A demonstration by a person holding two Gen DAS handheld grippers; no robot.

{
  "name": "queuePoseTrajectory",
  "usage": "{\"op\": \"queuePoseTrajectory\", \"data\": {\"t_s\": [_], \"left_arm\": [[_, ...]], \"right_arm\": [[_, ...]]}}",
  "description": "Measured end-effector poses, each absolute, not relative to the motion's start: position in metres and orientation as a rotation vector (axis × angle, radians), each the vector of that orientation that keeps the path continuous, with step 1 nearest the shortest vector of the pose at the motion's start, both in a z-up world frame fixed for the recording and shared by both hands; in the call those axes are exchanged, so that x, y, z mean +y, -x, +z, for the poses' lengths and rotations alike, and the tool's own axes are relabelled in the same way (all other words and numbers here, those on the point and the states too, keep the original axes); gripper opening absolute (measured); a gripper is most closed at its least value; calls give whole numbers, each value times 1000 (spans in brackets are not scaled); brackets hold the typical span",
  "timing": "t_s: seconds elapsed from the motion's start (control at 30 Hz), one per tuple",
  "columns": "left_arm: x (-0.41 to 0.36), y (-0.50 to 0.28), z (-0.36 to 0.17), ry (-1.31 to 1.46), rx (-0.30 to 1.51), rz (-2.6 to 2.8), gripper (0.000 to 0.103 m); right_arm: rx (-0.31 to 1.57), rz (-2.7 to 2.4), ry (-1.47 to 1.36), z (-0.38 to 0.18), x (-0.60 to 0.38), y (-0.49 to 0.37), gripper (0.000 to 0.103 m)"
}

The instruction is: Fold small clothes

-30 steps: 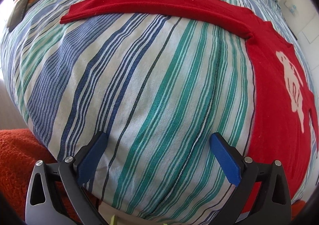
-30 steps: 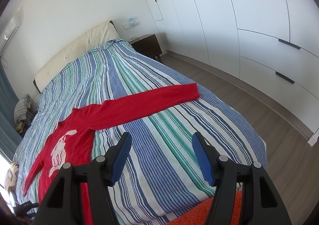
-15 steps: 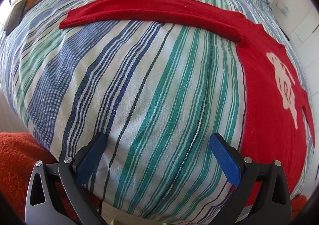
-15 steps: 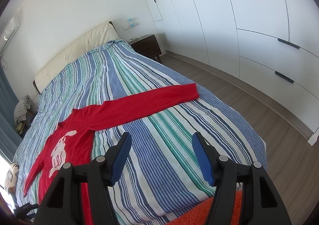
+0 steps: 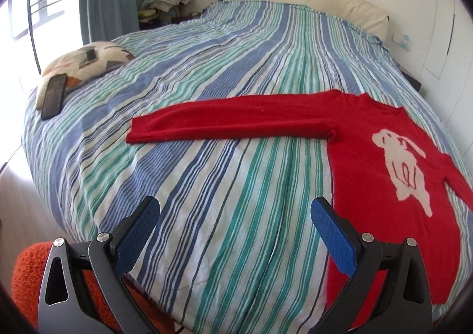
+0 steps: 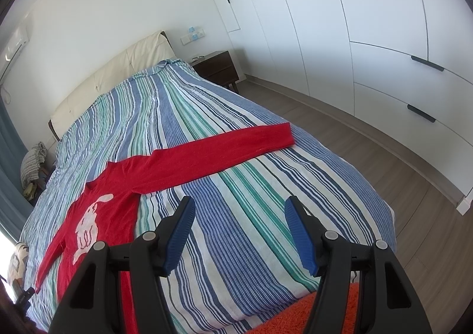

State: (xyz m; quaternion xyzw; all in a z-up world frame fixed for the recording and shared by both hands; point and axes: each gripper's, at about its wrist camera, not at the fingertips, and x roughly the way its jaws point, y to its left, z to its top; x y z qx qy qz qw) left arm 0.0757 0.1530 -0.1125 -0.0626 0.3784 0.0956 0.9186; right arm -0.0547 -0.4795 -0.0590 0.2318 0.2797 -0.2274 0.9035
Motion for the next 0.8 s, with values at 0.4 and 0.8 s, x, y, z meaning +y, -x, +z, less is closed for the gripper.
{"op": "queuePoseTrajectory", "data": {"t_s": [0.4, 0.8], "left_arm": [[168, -72, -105, 176, 732, 249, 102], [160, -75, -115, 136, 761, 275, 102]], "right_arm": [[631, -368, -635, -55, -513, 35, 65], [550, -278, -1339, -140, -637, -24, 64]]}}
